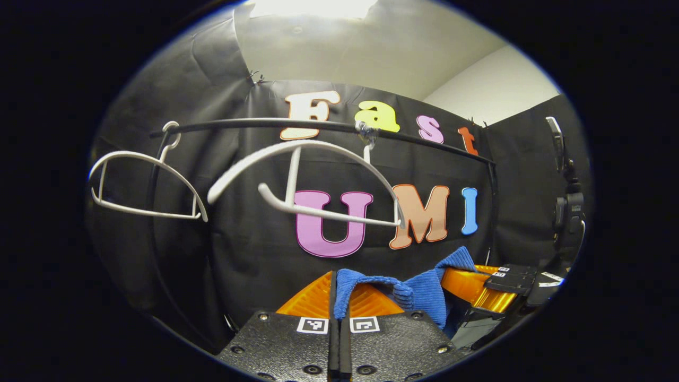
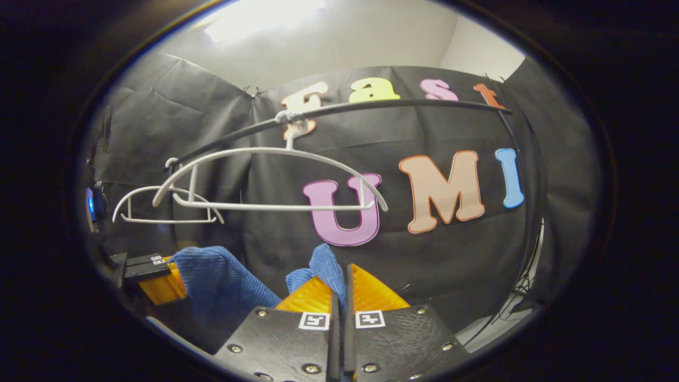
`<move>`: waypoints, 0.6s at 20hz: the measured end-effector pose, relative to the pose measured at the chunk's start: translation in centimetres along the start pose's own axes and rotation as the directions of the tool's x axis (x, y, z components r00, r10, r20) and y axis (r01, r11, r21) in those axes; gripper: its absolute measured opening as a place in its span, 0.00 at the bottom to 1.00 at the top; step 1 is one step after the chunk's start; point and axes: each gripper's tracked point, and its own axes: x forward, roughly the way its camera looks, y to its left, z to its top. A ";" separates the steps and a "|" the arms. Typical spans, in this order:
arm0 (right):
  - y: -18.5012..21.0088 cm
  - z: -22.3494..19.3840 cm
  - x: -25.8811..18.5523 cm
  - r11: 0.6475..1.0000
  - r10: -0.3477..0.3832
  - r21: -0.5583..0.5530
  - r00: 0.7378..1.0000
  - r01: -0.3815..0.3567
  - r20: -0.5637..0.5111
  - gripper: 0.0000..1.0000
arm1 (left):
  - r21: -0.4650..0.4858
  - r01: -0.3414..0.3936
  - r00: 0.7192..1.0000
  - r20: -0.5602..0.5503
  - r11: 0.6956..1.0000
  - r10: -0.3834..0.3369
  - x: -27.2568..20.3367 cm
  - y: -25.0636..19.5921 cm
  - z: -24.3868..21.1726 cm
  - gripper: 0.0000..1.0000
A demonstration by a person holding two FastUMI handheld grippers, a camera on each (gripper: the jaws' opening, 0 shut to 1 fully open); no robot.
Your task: Grasp the clothes on the hanger with both hands and then place them into the laundry hamper below.
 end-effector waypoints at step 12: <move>-4.6 -13.1 1.8 0.993 -0.081 0.065 0.976 0.096 -0.201 0.04 | 0.022 0.008 0.997 -0.075 1.000 -0.007 2.9 -0.8 -12.3 0.00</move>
